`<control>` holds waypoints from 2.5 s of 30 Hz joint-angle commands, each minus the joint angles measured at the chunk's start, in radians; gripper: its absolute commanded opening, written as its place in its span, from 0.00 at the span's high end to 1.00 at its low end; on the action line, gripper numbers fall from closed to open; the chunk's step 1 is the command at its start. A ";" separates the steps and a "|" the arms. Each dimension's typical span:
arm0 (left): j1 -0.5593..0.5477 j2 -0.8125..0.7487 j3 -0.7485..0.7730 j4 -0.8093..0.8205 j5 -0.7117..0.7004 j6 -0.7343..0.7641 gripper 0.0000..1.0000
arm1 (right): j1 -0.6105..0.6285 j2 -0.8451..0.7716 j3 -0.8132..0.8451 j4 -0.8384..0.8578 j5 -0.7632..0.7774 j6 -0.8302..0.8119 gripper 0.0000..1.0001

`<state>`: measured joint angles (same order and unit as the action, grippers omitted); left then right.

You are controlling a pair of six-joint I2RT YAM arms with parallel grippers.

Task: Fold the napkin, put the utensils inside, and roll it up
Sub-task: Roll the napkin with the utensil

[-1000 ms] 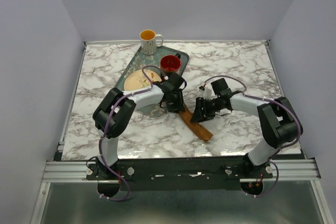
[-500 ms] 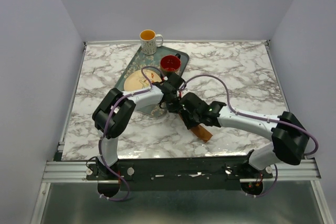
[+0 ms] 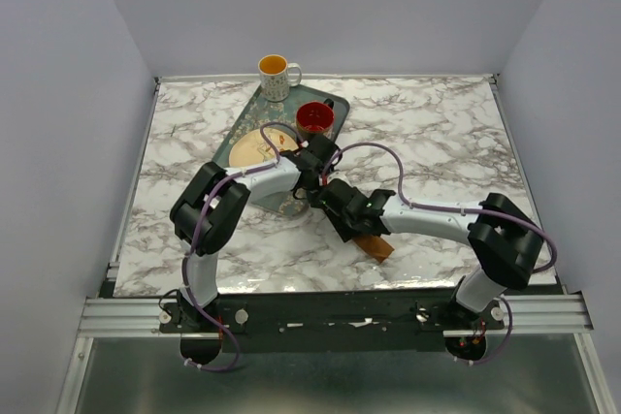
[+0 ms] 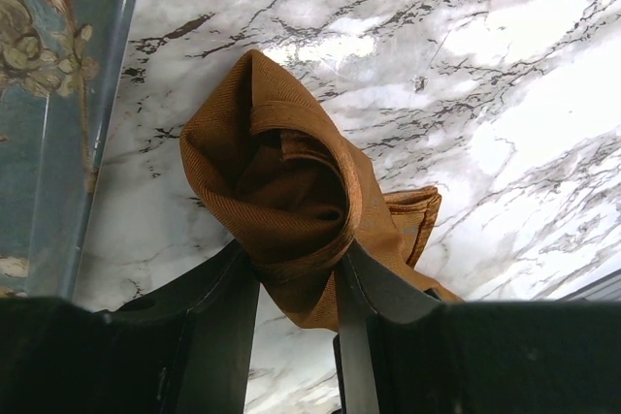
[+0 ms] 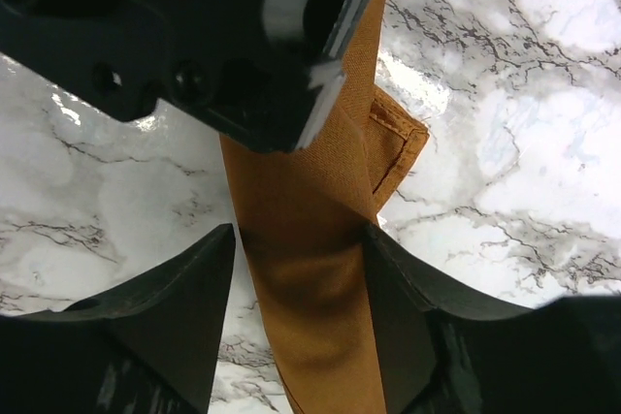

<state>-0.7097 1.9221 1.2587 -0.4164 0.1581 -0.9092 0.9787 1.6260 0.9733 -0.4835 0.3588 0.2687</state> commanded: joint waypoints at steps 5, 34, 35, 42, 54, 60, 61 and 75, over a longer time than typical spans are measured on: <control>0.019 0.008 -0.013 -0.009 0.040 0.033 0.57 | 0.009 0.086 0.019 -0.023 -0.012 0.038 0.31; 0.138 -0.265 -0.064 0.071 0.185 0.221 0.18 | -0.466 -0.060 -0.353 0.467 -1.002 0.222 0.75; 0.133 -0.265 -0.074 0.076 0.195 0.217 0.18 | -0.491 -0.045 -0.373 0.523 -1.065 0.240 0.74; 0.032 -0.210 -0.065 0.060 0.218 0.207 0.18 | -0.586 0.098 -0.415 0.675 -1.299 0.313 0.68; -0.007 -0.069 -0.021 0.065 0.179 0.159 0.19 | -0.630 0.078 -0.386 0.548 -1.226 0.219 0.53; -0.010 -0.012 -0.008 0.039 0.118 0.147 0.28 | -0.627 0.023 -0.366 0.441 -1.140 0.167 0.47; -0.011 -0.005 -0.008 0.038 0.109 0.147 0.32 | -0.629 -0.021 -0.363 0.393 -1.120 0.159 0.45; -0.005 -0.043 -0.071 0.070 0.078 0.112 0.40 | -0.252 -0.410 -0.314 0.074 -0.418 0.228 0.33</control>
<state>-0.7155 1.9057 1.2201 -0.3500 0.2764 -0.7837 0.5625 1.2930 0.5961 -0.2710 -0.4702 0.4458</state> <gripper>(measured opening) 0.601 0.650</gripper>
